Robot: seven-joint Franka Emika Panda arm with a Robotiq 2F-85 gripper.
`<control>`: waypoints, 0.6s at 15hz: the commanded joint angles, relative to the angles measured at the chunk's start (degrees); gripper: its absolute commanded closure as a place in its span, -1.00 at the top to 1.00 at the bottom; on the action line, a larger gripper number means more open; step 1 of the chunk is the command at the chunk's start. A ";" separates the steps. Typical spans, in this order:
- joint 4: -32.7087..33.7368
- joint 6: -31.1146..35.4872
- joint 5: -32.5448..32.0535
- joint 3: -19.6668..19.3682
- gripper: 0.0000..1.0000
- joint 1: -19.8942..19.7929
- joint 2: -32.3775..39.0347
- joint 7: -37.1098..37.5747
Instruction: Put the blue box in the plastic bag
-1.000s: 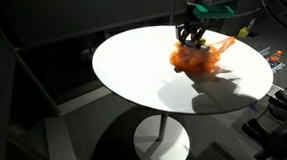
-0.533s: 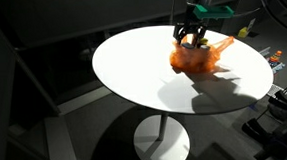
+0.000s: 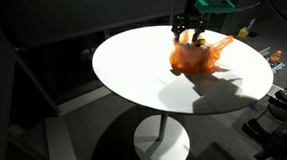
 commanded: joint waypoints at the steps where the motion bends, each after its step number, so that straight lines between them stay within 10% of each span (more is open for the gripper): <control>1: -2.83 -2.06 0.44 1.11 1.00 -1.46 -4.74 -2.94; 9: -9.70 -4.55 0.45 0.56 1.00 -2.30 -15.49 -3.81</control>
